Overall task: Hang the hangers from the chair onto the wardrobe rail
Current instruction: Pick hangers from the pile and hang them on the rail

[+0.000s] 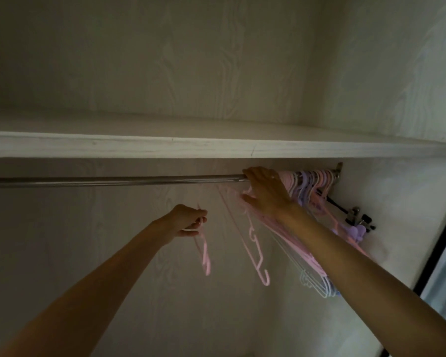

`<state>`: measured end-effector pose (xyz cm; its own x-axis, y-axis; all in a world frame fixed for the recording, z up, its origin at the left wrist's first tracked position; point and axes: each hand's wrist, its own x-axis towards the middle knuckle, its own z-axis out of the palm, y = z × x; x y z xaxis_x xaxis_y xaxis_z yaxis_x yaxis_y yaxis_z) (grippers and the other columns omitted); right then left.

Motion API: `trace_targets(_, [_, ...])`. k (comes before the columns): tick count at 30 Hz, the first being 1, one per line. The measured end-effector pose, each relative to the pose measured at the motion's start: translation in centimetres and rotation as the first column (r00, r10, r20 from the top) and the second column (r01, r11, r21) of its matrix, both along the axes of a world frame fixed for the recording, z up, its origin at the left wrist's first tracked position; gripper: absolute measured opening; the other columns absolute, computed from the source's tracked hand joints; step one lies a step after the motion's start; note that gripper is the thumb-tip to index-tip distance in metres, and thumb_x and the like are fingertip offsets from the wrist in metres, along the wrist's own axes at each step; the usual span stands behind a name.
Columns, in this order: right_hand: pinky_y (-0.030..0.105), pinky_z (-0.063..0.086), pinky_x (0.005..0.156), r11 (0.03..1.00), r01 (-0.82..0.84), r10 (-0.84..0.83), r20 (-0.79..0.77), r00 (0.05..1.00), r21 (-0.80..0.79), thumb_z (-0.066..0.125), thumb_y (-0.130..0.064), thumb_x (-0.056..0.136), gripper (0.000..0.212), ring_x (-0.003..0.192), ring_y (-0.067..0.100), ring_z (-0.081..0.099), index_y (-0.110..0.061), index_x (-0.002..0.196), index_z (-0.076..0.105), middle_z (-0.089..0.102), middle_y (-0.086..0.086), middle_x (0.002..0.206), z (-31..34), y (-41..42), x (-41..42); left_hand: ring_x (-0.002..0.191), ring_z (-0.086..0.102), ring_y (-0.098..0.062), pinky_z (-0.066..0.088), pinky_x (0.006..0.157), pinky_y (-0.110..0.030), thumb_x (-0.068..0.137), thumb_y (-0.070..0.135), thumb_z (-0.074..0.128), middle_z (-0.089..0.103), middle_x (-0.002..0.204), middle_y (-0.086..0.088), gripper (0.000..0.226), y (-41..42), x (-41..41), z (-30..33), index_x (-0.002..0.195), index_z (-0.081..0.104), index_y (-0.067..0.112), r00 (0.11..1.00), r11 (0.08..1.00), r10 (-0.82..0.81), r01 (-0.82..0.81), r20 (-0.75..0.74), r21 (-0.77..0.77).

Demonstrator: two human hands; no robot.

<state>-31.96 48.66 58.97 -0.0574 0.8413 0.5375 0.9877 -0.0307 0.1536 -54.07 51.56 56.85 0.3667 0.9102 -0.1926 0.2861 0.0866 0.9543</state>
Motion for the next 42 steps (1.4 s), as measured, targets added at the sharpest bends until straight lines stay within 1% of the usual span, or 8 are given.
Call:
trace_targets(6, [0.049,0.026,0.111,0.992,0.067,-0.093,0.255,0.962,0.107,0.073,-0.033,0.077,0.065,0.131,0.036,0.043,-0.002,0.130,0.052,0.048,0.018,0.139,0.2,-0.5,3.6,0.069,0.054,-0.008,0.051,0.073,-0.022,0.091,0.020,0.059,0.061,0.082,-0.003,0.017,0.4,0.2,-0.5,0.078,0.062,0.009,1.000,1.000,-0.024,0.025,0.011,-0.017])
trace_targets(14, [0.046,-0.001,0.117,0.941,0.328,-0.305,0.209,0.929,-0.086,0.041,-0.036,0.096,0.064,0.146,0.027,-0.003,-0.016,0.150,0.012,0.001,0.008,0.159,0.8,-1.8,4.8,0.073,0.059,-0.008,0.054,0.075,-0.022,0.089,0.022,0.062,0.064,0.083,-0.002,0.016,-0.3,-0.8,-1.6,0.084,0.065,0.008,0.999,0.998,-0.050,0.051,0.017,-0.049])
trace_targets(19, [0.041,0.045,0.094,0.988,0.017,0.022,-0.249,0.968,0.155,0.049,-0.034,0.091,0.041,0.116,0.032,0.053,-0.011,0.124,0.055,0.057,0.015,0.127,-0.6,-3.1,-0.7,0.079,0.061,-0.007,0.053,0.065,-0.016,0.089,0.031,0.061,0.065,0.089,0.000,0.032,-1.8,-1.6,-1.6,0.105,0.066,0.003,0.994,0.994,-0.106,0.106,-0.030,0.009])
trace_targets(25, [0.026,0.051,0.069,0.872,-0.211,-0.308,-0.829,0.466,-0.442,0.046,-0.044,0.094,0.042,0.076,0.017,0.064,-0.008,0.111,0.061,0.067,0.007,0.103,-2.8,-5.6,-8.0,0.064,0.062,-0.002,0.051,0.063,-0.014,0.087,0.032,0.064,0.071,0.099,-0.005,0.033,-6.0,0.9,-3.6,0.102,0.069,0.003,0.939,0.949,-0.222,0.270,-0.263,0.164])
trace_targets(29, [0.022,0.049,0.056,0.950,-0.062,-0.201,-0.751,0.629,-0.306,0.057,-0.027,0.091,0.022,0.056,0.011,0.059,-0.009,0.089,0.069,0.065,0.006,0.078,-4.1,-6.6,-7.3,0.043,0.059,0.003,0.053,0.054,-0.013,0.087,0.021,0.064,0.070,0.091,-0.004,0.020,-8.0,2.9,-4.7,0.096,0.069,0.003,0.925,0.894,-0.275,0.346,-0.263,0.285])
trace_targets(34, [0.027,0.047,0.062,0.993,0.022,-0.100,-0.703,0.704,-0.119,0.049,-0.019,0.093,0.034,0.057,0.016,0.061,-0.013,0.064,0.065,0.067,0.010,0.066,-2.4,-7.8,-4.4,0.084,0.069,-0.031,0.055,0.086,-0.045,0.083,0.042,0.054,0.073,0.081,0.000,0.027,-6.3,2.6,-1.6,0.078,0.070,0.021,0.979,0.875,-0.178,0.205,-0.102,0.438])
trace_targets(38, [0.024,0.034,0.056,0.988,0.103,-0.150,-0.536,0.831,-0.117,0.043,-0.026,0.096,0.031,0.090,0.028,0.066,-0.009,0.091,0.068,0.071,0.016,0.095,0.6,-6.5,-2.5,0.125,0.047,-0.023,0.037,0.101,-0.035,0.094,0.024,0.046,0.049,0.138,-0.002,0.041,-2.5,0.3,1.3,0.135,0.046,0.022,0.828,0.337,0.436,0.213,-0.352,0.917])
trace_targets(42, [0.033,0.042,0.072,0.982,0.153,-0.187,-0.518,0.835,-0.108,0.039,-0.028,0.097,0.033,0.101,0.034,0.062,-0.006,0.097,0.063,0.066,0.018,0.105,1.2,-3.1,-2.0,0.131,0.039,-0.029,0.024,0.112,-0.042,0.089,0.015,0.051,0.042,0.144,-0.007,0.057,0.9,-0.7,1.1,0.144,0.034,0.014,0.641,0.356,0.563,0.382,-0.522,0.853])
